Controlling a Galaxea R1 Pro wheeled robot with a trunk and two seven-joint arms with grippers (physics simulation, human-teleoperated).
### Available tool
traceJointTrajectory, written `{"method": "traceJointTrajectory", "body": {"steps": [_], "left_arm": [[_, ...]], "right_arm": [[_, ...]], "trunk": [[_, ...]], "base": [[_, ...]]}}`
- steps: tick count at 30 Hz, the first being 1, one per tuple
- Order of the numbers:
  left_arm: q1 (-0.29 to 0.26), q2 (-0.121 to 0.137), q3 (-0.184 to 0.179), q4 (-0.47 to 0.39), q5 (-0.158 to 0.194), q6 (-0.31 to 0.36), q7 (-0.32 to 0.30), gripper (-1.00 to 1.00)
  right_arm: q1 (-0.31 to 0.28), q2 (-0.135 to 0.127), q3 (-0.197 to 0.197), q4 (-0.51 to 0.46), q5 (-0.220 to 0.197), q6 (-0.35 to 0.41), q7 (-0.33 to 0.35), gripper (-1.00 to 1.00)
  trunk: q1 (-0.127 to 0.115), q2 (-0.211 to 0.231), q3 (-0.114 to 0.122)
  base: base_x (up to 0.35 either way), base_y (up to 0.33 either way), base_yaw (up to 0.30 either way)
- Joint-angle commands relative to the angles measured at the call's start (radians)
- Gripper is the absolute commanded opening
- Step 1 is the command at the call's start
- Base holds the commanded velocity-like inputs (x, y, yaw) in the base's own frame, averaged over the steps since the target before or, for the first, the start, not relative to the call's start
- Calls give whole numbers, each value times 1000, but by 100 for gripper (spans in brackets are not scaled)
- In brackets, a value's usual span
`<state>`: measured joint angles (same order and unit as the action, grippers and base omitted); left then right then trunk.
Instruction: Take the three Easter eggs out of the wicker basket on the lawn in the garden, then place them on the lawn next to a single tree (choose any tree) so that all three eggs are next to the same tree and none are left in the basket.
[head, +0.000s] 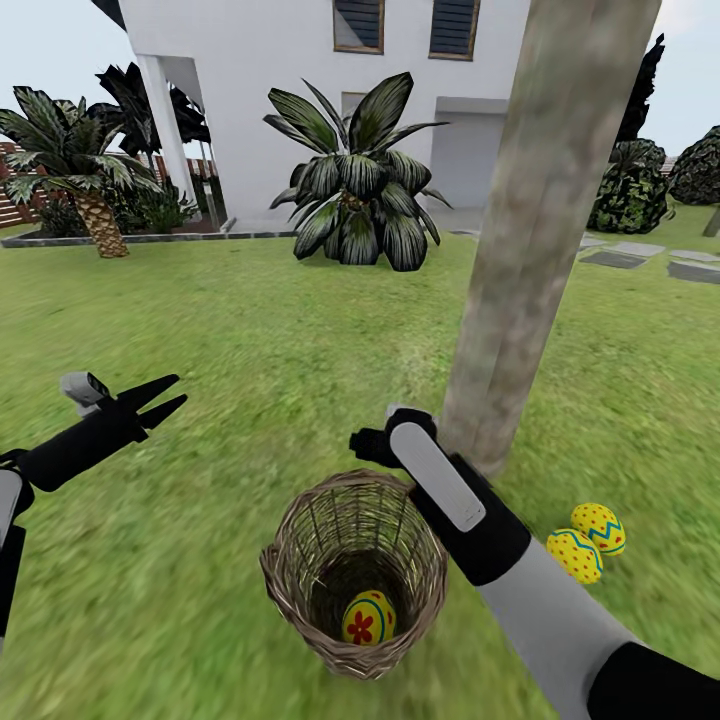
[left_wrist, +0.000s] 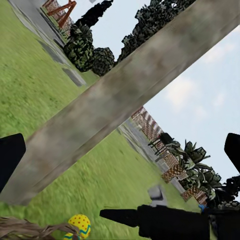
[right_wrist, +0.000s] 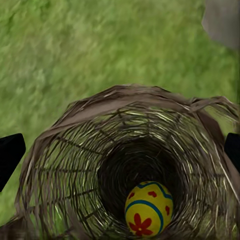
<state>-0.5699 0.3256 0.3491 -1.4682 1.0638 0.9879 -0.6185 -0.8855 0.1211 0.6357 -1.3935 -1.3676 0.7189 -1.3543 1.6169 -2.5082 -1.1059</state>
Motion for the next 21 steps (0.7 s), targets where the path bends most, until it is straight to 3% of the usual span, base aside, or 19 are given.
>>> {"method": "traceJointTrajectory", "body": {"steps": [1,4,7,8,10,14,21], "left_arm": [[-1,0,1,0,-2,5,-4,100],[-1,0,1,1,-2,5,-4,100],[-1,-2,0,1,-2,5,-3,100],[-1,-4,0,1,-3,5,-3,100],[-1,-6,-2,1,-3,5,-2,100],[-1,-10,-4,2,-4,5,-1,100],[-1,-11,-5,2,-4,5,-1,100]], "right_arm": [[-1,13,15,21,-8,16,-26,100],[-1,24,23,41,-36,18,-57,100],[-1,27,27,69,-139,20,-82,100],[-1,26,28,84,-195,22,-88,100],[-1,25,28,100,-243,34,-95,100],[-2,24,28,155,-272,67,-97,100],[-1,22,28,178,-274,79,-92,100]], "trunk": [[0,0,-1],[0,0,-1],[0,0,-1],[0,0,-1],[0,0,-1],[0,0,-1],[0,0,-1]], "base": [[0,0,0],[0,0,0],[0,0,0],[0,0,0],[0,0,0],[0,0,0],[0,0,0]]}}
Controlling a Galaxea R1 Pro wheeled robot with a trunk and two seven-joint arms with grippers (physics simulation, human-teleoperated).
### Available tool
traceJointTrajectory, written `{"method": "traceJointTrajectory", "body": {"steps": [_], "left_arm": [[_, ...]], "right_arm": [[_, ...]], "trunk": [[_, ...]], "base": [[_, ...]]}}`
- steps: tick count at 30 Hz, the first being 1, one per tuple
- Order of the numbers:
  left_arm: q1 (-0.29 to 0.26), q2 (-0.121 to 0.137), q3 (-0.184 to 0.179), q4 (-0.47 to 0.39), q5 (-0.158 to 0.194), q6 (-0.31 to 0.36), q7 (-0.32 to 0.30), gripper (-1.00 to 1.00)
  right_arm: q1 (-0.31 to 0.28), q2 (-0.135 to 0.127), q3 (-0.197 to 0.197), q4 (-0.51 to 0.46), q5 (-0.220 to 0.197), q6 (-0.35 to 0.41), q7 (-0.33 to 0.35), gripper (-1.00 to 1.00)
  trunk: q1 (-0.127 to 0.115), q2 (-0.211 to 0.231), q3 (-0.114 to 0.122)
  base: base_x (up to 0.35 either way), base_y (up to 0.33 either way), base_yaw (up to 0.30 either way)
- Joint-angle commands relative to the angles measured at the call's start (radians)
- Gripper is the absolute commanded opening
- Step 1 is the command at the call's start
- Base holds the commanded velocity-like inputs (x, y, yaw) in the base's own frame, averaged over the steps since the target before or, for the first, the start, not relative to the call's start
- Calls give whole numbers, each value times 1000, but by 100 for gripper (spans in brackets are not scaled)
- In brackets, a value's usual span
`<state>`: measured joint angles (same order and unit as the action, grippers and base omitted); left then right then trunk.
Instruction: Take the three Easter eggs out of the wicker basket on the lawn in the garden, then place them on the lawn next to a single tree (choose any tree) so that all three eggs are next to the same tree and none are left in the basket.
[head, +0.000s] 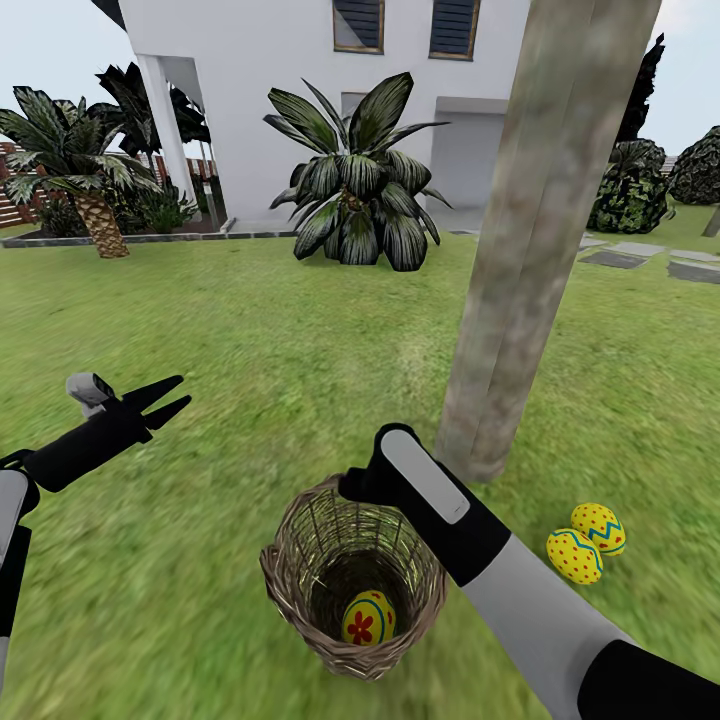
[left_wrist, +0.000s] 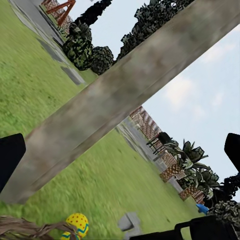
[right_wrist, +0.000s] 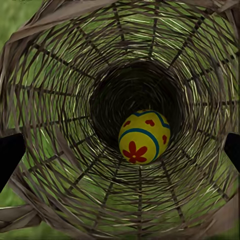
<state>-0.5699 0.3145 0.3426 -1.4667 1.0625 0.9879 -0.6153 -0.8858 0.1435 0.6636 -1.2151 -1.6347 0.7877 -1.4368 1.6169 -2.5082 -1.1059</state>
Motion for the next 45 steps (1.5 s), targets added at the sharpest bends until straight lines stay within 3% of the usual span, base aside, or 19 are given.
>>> {"method": "traceJointTrajectory", "body": {"steps": [1,6,9,14,18,23,27,32,37,45], "left_arm": [[-1,0,1,0,-3,5,-4,100],[-1,-1,0,0,-2,5,-6,100],[-1,-1,0,0,-2,5,-6,100],[-1,-2,-1,0,-2,5,-6,100],[0,-3,-1,0,-3,5,-6,100],[0,-10,-2,0,-3,5,-6,100],[0,-26,-2,0,-3,5,-5,100],[1,-30,-23,0,-3,5,-4,100],[1,-31,-43,0,-4,-1,-4,100],[-1,-30,-51,-1,-3,-4,-6,100]], "right_arm": [[-1,0,1,0,-6,11,-9,100],[-1,-2,4,16,12,10,13,100],[-1,-2,6,84,24,10,97,100],[-1,0,57,230,223,7,289,100],[-1,3,68,324,343,3,446,100],[-1,6,71,384,501,-7,523,100],[-1,6,72,402,523,-10,562,100],[-2,6,75,482,535,-55,670,100],[-2,8,79,520,617,-81,784,100],[-1,7,79,526,637,-100,821,100]], "trunk": [[0,0,-1],[0,0,-1],[0,0,-1],[0,0,-1],[0,0,-1],[0,0,-1],[0,0,-1],[0,0,-1],[0,0,-1],[0,0,-1]], "base": [[0,0,0],[0,0,0],[0,0,0],[0,0,0],[0,0,0],[0,0,0],[0,0,0],[0,0,0],[0,0,0],[0,0,0]]}}
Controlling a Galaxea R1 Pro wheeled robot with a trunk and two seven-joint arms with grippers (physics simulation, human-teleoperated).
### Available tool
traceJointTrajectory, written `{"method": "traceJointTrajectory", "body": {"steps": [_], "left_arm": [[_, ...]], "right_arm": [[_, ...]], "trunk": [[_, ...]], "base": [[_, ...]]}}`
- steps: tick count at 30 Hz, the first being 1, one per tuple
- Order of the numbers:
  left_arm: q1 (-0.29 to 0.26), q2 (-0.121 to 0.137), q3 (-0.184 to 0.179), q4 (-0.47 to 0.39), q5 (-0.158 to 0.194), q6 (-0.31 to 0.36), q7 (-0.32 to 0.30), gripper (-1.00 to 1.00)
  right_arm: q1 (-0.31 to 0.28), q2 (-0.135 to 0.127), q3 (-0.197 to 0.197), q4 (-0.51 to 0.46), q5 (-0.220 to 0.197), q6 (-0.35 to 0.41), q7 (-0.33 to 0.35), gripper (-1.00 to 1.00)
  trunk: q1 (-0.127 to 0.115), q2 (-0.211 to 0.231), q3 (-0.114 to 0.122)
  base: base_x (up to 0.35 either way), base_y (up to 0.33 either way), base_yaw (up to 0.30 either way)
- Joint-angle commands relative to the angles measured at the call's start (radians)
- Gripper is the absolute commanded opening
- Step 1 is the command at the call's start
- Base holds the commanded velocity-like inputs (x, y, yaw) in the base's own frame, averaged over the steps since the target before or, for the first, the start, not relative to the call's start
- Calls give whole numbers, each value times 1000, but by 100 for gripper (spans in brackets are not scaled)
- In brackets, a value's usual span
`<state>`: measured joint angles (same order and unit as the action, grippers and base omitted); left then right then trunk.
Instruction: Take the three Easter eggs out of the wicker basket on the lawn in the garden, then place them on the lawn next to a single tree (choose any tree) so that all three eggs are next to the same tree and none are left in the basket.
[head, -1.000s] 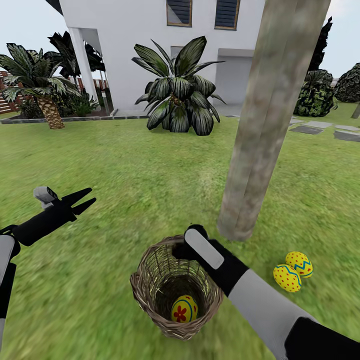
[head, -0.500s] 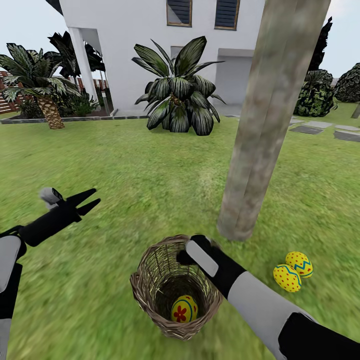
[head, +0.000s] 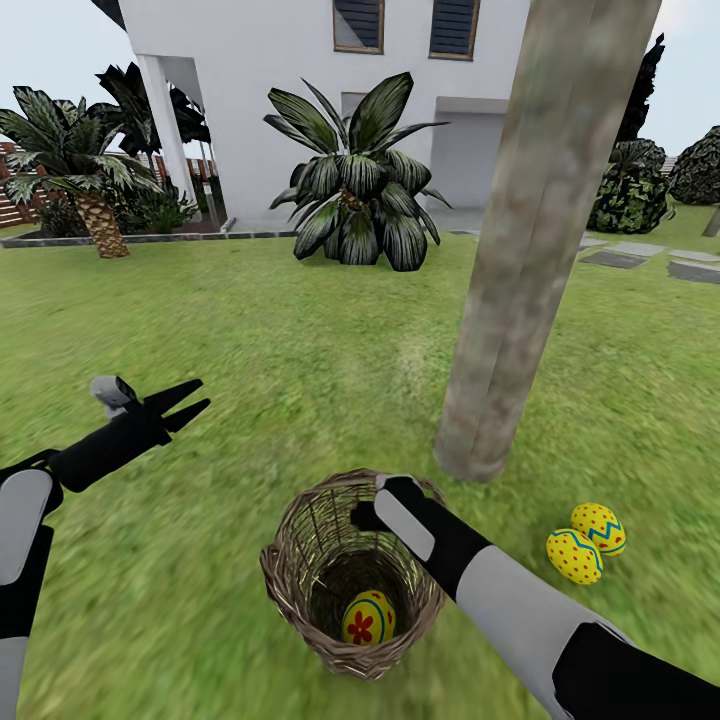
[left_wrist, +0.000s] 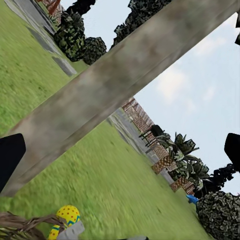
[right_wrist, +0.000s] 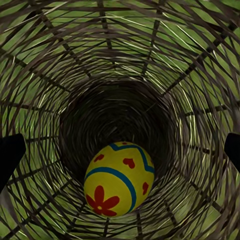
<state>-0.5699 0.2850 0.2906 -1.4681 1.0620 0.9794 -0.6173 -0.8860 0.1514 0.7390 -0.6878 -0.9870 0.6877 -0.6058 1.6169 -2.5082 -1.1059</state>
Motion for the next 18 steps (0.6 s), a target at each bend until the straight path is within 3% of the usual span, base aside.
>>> {"method": "traceJointTrajectory", "body": {"steps": [1,10,18], "left_arm": [[-1,0,2,0,-2,4,-5,100],[-1,0,5,-1,-2,4,-8,100],[0,0,5,-1,-2,4,-8,100]], "right_arm": [[-1,-1,4,-1,-10,0,-10,100],[8,0,6,15,-12,-46,-8,100],[9,2,6,15,-13,-48,17,100]], "trunk": [[0,0,-1],[0,0,-1],[3,-2,-32]], "base": [[0,0,0],[0,0,0],[0,0,0]]}}
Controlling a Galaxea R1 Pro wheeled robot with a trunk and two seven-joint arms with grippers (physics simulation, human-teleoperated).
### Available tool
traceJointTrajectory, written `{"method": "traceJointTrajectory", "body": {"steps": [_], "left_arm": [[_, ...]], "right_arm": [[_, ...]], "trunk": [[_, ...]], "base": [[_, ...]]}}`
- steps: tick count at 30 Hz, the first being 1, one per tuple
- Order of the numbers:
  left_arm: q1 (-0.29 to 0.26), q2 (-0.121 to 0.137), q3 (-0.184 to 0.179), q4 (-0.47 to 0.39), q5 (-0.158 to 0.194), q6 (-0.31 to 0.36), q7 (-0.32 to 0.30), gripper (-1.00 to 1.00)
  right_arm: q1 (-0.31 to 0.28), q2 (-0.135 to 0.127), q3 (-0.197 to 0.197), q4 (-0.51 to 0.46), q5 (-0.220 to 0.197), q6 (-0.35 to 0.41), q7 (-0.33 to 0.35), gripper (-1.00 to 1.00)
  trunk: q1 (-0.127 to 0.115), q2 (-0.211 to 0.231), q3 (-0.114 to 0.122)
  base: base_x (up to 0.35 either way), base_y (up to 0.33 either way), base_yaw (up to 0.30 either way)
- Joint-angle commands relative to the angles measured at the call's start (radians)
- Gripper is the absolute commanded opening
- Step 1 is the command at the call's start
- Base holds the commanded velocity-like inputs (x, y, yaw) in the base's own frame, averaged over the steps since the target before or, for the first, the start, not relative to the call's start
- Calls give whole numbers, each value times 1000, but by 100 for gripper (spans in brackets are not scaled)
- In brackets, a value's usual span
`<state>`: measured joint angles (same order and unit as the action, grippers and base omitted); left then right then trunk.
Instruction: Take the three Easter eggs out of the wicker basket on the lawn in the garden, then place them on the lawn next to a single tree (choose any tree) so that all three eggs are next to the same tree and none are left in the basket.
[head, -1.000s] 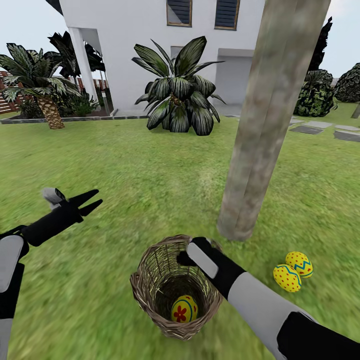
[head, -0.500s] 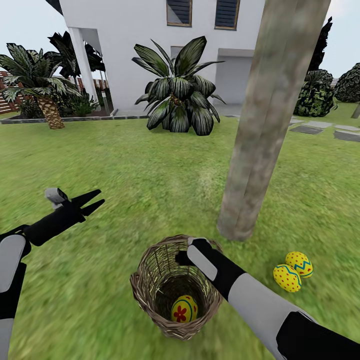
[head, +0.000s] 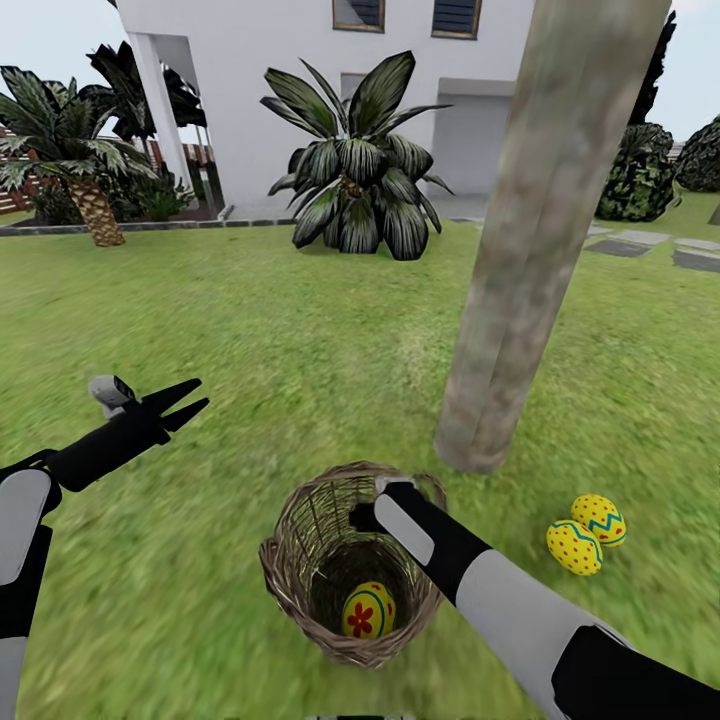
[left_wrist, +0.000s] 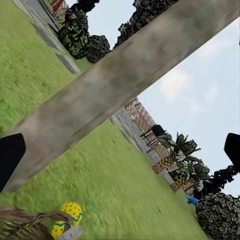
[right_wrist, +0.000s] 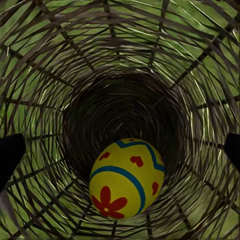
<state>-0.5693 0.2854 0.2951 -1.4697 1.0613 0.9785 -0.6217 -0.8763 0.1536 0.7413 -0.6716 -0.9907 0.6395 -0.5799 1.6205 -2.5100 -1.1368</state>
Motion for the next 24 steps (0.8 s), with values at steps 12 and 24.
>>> {"method": "traceJointTrajectory", "body": {"steps": [12,24], "left_arm": [[-1,0,1,0,-1,5,-4,100],[-1,0,0,0,-1,5,-4,100]], "right_arm": [[-1,-3,3,1,-8,0,42,100],[0,-9,-4,7,-13,-43,36,100]], "trunk": [[5,-3,-47],[11,-6,-94]], "base": [[0,0,0],[0,0,0]]}}
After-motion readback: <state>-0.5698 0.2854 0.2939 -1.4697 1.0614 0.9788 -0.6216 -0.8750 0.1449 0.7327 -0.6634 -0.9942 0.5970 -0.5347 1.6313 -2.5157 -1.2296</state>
